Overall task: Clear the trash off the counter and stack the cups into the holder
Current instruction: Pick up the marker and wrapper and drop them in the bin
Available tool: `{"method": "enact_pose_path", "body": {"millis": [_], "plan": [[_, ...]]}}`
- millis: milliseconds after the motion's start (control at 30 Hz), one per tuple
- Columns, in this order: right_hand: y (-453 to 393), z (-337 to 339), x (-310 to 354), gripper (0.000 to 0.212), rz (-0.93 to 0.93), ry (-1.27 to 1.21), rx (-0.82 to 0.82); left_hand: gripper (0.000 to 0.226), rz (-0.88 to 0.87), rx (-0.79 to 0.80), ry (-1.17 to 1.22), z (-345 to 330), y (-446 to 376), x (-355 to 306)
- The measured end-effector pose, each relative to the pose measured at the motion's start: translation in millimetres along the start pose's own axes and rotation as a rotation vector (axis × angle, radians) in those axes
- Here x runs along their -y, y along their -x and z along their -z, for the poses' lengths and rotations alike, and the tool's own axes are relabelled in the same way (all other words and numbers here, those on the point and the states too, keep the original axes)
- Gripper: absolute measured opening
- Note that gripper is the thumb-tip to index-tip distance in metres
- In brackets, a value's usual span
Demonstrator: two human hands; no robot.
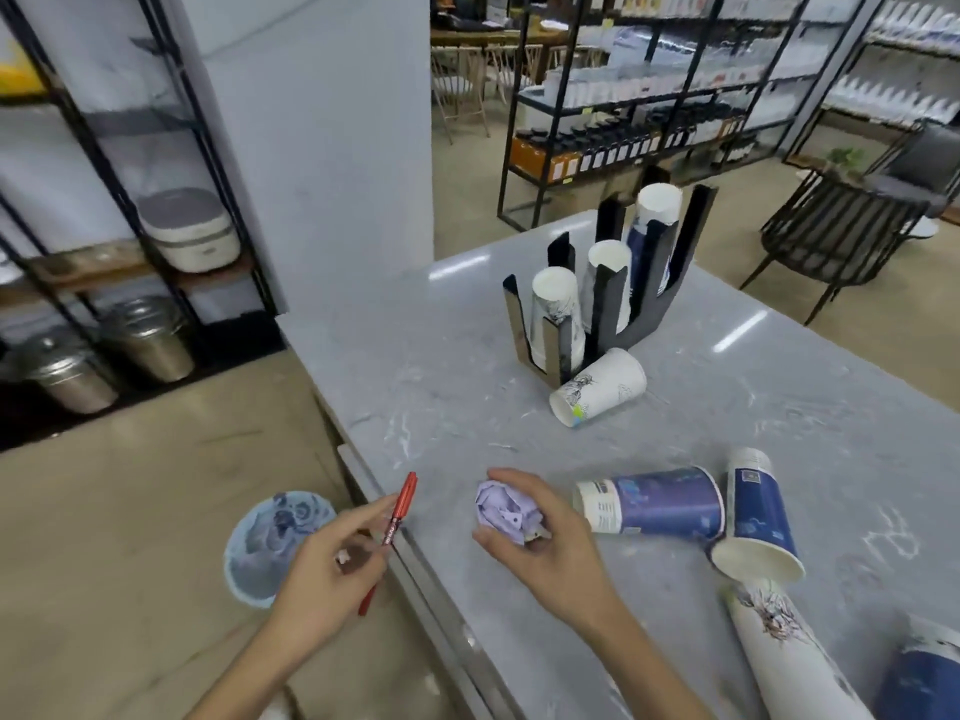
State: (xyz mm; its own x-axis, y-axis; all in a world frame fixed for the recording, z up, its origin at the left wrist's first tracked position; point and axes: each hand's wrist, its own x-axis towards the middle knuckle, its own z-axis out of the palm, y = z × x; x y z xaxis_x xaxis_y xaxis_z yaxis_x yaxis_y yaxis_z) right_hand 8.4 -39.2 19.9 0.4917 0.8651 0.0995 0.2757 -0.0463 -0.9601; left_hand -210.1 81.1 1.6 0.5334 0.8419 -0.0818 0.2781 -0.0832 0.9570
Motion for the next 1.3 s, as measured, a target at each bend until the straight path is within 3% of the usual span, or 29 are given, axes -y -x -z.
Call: {"method": "enact_pose_path", "body": {"millis": [233, 833, 1100, 1300], "plan": [[-25.8, -93.4, 8.4, 0.043, -0.038, 0.074, 0.192, 0.049, 0.112, -0.095, 0.003, 76.6, -11.5, 35.3], [-97.7, -360.7, -37.6, 0.044, -0.287, 0.219, 0.337, 0.046, 0.404, -0.189, -0.058, 277.5, -40.0, 169.2], [-123.5, -435.1, -75.4, 0.038, -0.365, 0.366, 0.383, 0.039, 0.542, -0.149, -0.076, 311.4, -62.9, 236.4], [-149.3, -464.7, -116.8, 0.036, -0.482, 0.389, 0.431, 0.039, 0.614, -0.234, -0.106, 301.6, -86.2, 284.4]]}}
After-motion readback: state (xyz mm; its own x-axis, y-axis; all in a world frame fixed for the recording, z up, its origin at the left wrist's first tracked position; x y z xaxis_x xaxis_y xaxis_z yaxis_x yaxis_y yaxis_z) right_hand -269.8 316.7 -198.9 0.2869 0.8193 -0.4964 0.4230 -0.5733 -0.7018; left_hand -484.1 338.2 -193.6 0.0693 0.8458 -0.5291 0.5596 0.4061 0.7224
